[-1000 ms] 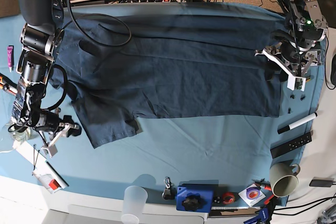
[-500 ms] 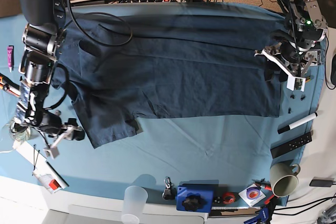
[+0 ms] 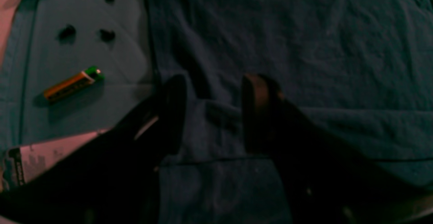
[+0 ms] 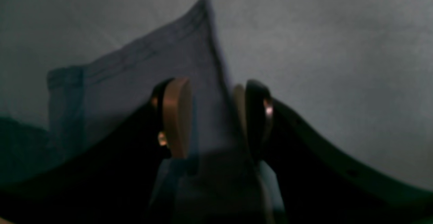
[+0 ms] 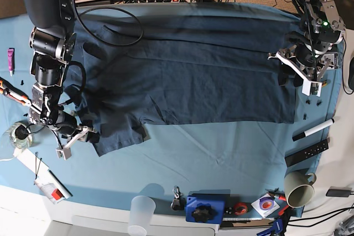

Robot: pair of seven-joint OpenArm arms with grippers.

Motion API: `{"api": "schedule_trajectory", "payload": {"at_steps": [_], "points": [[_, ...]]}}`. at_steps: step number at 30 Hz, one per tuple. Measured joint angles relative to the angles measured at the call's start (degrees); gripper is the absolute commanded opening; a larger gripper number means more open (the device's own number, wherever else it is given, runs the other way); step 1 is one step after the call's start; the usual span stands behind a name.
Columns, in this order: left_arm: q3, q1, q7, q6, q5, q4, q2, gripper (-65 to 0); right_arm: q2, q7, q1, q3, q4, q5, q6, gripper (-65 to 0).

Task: Fold the T-shirt properly
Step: 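Grasp the shirt's long edge with both grippers at each end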

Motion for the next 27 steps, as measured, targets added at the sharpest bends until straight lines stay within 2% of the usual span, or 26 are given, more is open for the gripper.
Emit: {"api": "schedule_trajectory", "payload": {"at_steps": [5, 13, 17, 21, 27], "points": [[0.00, -0.02, -3.19, 0.00, -0.02, 0.00, 0.00, -37.6, -0.52, -1.01, 0.00, 0.00, 0.00, 2.05, 0.02, -39.1], [0.00, -5.07, -3.50, -0.02, -0.09, -1.46, -0.13, -39.9, -0.92, -2.23, 0.02, 0.00, 0.02, 2.89, 0.02, -39.2], [1.55, -9.25, -3.50, -0.11, -0.09, -8.50, -3.63, -39.8, -0.98, -2.45, 0.02, 0.07, 0.02, 3.34, 0.02, -39.2], [5.07, -15.15, -3.65, -2.69, 0.20, -17.57, -8.07, -39.7, -1.01, -2.73, 0.04, 0.07, 0.00, 3.39, 0.04, -39.2], [7.91, -23.17, -3.48, -2.86, -0.02, -30.67, -9.25, -39.2, -0.98, -2.69, 0.02, 0.07, 0.02, 3.34, 0.22, -39.2]]}}
